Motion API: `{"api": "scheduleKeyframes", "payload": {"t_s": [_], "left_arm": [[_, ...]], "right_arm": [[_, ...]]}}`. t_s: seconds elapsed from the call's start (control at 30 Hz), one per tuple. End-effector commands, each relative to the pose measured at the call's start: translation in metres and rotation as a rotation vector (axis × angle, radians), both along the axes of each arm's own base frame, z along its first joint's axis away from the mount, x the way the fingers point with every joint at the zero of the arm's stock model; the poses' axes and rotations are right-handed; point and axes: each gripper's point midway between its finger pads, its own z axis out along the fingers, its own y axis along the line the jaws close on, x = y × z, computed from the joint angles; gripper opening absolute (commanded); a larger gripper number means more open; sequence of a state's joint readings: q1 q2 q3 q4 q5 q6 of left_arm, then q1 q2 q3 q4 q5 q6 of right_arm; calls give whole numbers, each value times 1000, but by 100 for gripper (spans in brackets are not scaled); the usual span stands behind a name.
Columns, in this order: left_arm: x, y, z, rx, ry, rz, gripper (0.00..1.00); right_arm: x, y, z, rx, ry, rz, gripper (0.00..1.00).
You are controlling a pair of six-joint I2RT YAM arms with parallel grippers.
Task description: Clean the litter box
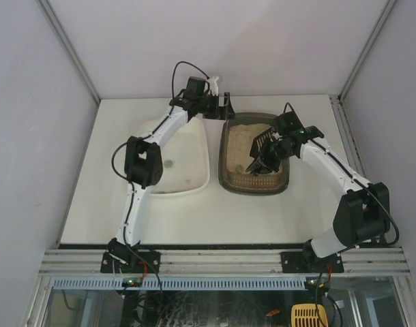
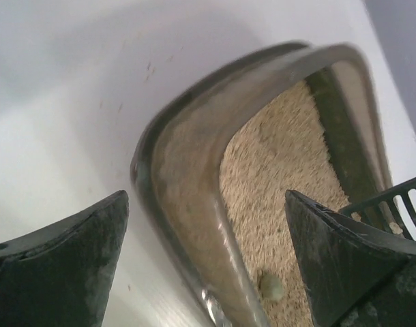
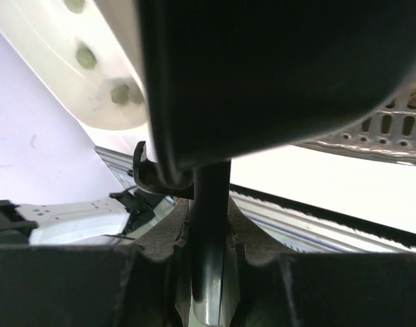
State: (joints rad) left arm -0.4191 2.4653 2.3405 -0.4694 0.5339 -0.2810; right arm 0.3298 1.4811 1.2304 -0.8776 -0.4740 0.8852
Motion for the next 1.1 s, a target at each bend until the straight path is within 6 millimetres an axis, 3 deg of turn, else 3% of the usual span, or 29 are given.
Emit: {"api": "scheduleKeyframes", "payload": {"t_s": [0.0, 0.13, 0.27, 0.6, 0.77, 0.93, 1.07], "left_arm": [[-14, 19, 38, 10, -5, 180, 100], [-34, 69, 25, 203, -2, 477, 100], [-61, 63, 30, 157, 58, 514, 100], [-86, 48, 32, 72, 148, 492, 100], [-101, 41, 40, 27, 140, 471, 100], [-116, 32, 45, -7, 173, 459, 100], [-111, 30, 51, -31, 164, 505, 100]], "right_arm": [[-31, -11, -6, 11, 130, 158, 0], [-50, -21, -5, 11, 219, 184, 0], [-58, -26, 0, 20, 290, 171, 0], [-69, -6, 6, 128, 504, 173, 0], [-62, -15, 29, 42, 553, 135, 0], [-29, -17, 68, 45, 420, 75, 0], [-8, -44, 61, -100, 294, 67, 0]]}}
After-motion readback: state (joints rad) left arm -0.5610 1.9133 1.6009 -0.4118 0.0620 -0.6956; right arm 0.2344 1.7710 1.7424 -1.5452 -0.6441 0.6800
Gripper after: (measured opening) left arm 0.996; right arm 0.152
